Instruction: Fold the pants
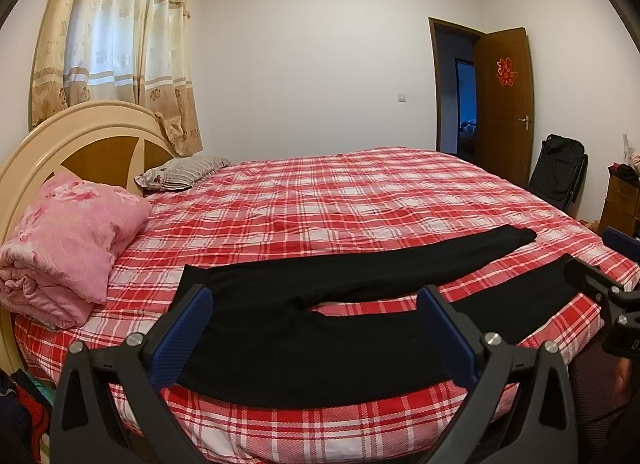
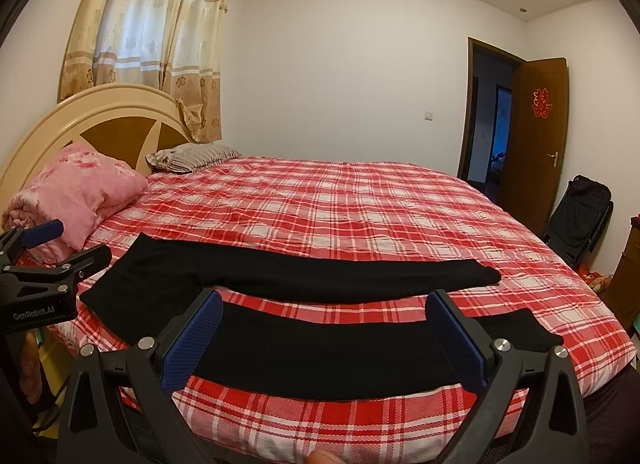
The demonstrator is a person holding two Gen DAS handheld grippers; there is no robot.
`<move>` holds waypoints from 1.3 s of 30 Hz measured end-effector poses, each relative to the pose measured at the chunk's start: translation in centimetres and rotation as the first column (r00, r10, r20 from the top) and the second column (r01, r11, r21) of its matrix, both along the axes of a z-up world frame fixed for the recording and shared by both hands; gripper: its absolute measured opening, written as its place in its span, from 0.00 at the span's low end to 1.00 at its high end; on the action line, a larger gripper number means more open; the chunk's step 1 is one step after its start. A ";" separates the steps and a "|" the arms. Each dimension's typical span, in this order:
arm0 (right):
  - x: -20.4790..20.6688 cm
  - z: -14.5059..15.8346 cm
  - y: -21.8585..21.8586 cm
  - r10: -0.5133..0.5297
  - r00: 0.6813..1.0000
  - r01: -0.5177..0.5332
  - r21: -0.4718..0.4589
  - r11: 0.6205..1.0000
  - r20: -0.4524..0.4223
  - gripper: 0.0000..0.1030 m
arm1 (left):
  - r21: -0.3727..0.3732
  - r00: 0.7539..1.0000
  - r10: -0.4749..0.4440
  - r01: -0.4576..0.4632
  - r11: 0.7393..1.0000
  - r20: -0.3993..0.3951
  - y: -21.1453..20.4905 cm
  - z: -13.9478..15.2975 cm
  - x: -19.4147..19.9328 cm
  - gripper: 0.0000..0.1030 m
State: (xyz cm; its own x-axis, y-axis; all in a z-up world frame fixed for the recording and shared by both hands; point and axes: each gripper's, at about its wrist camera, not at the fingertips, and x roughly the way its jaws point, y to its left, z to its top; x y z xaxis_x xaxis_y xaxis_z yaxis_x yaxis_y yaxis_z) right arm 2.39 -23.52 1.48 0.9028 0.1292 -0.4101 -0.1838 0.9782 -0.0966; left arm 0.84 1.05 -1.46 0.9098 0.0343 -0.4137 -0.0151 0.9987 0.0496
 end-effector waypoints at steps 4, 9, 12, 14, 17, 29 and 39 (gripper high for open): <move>1.0 -1.0 -0.1 -0.009 1.000 0.008 -0.009 1.000 -0.028 0.99 | 0.000 1.000 0.001 -0.001 1.000 -0.010 0.0 -0.3 0.2 1.00; 3.2 -2.8 -0.4 -0.039 0.996 0.037 -0.037 0.999 -0.078 0.99 | -0.008 0.999 0.001 -0.001 1.000 -0.041 0.2 -1.5 1.0 1.00; 5.0 -4.1 -1.1 -0.064 0.991 0.058 -0.055 0.997 -0.115 0.99 | -0.009 0.998 0.000 0.000 1.000 -0.070 0.3 -2.4 1.9 1.00; 6.4 -5.1 -1.9 -0.089 0.984 0.081 -0.062 0.995 -0.151 0.99 | 0.000 0.996 0.000 0.000 1.000 -0.087 0.3 -3.0 2.6 1.00; 8.4 -6.3 -3.2 -0.119 0.973 0.108 -0.064 0.992 -0.199 0.99 | 0.025 0.994 0.005 -0.003 1.000 -0.111 0.6 -4.0 4.2 1.00; 18.1 -7.0 -7.8 -0.210 0.935 0.169 -0.163 0.972 -0.287 0.99 | 0.129 0.972 0.141 -0.117 0.985 -0.190 8.3 -6.7 13.5 1.00; 26.8 -7.4 -12.0 -0.250 0.894 0.186 -0.199 0.962 -0.372 0.99 | 0.181 0.917 0.296 -0.254 0.950 -0.268 20.0 -9.3 21.1 1.00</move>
